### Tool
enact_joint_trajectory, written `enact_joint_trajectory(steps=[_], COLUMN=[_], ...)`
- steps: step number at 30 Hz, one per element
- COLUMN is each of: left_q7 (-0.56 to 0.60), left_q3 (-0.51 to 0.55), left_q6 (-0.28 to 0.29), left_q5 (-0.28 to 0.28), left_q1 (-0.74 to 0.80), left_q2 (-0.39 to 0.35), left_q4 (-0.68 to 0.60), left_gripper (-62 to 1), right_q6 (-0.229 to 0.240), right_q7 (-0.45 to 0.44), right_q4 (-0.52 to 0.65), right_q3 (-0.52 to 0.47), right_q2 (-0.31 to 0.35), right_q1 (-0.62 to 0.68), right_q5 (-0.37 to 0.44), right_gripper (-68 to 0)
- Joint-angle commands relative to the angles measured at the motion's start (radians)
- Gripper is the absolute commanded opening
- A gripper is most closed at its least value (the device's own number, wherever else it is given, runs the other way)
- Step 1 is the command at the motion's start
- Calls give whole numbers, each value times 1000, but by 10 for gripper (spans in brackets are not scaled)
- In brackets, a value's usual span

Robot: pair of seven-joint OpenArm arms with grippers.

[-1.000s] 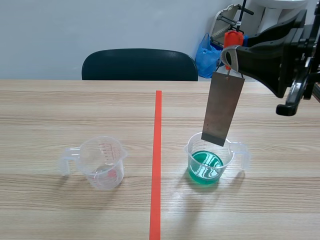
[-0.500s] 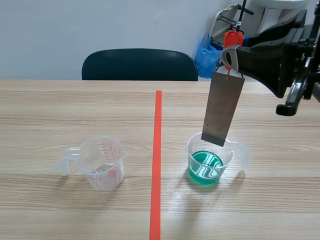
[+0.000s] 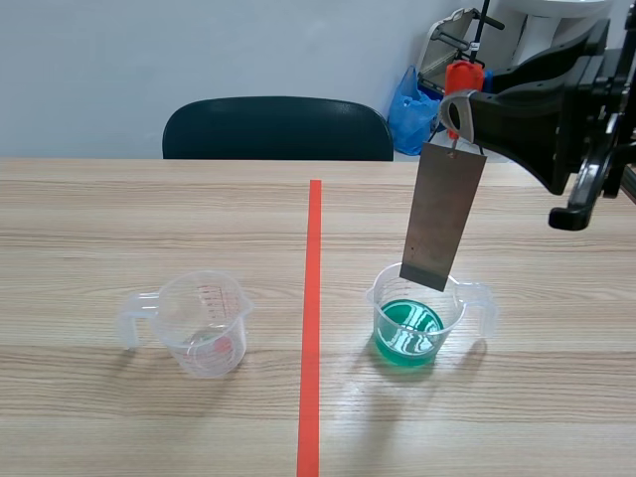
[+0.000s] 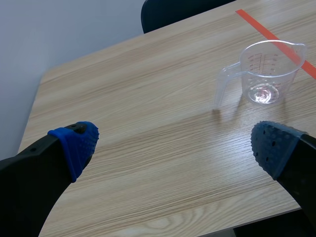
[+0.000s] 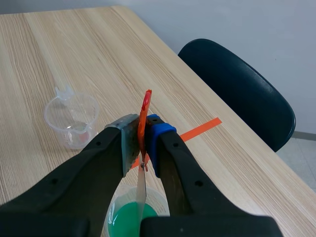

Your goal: Do the redox reaction experiment

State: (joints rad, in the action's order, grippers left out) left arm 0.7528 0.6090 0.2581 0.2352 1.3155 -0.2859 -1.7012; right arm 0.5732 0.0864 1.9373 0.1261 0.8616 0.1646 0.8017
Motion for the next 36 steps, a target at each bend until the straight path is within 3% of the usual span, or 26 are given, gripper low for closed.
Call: enact_joint_trajectory(steps=[1, 11, 15, 20, 25, 29, 33, 36], left_q7=[14, 14, 14, -3, -111, -218, -315, -407], left_q3=[-2, -2, -2, -2, -34, -145, -293, -412], left_q6=[-2, -1, -1, 31, 197, 282, 303, 311], left_q5=[8, 8, 8, 8, 8, 56, 192, 241], left_q1=[1, 1, 1, -36, -190, -363, -538, -683], left_q2=[0, 0, -33, -108, -218, -316, -381, -397], left_q4=[-16, -16, -16, -16, -16, -13, -13, -13], left_gripper=[14, 14, -2, -365, -548, -576, -576, -576], right_q6=[-3, -3, -3, -3, -3, -3, -3, -3], right_q7=[-15, -15, -15, -15, -14, -14, -14, -11], right_q4=[20, 20, 20, 20, 20, 20, 20, 20], right_q3=[-16, -16, -16, -16, -16, -16, -16, -16], right_q2=[14, 14, 14, 14, 14, 14, 14, 14], right_q1=[-12, -12, -12, -12, -12, -12, -12, -12], right_q5=[14, 14, 14, 14, 14, 14, 14, 14], right_gripper=[-669, -669, -669, -669, -669, -669, -669, -669])
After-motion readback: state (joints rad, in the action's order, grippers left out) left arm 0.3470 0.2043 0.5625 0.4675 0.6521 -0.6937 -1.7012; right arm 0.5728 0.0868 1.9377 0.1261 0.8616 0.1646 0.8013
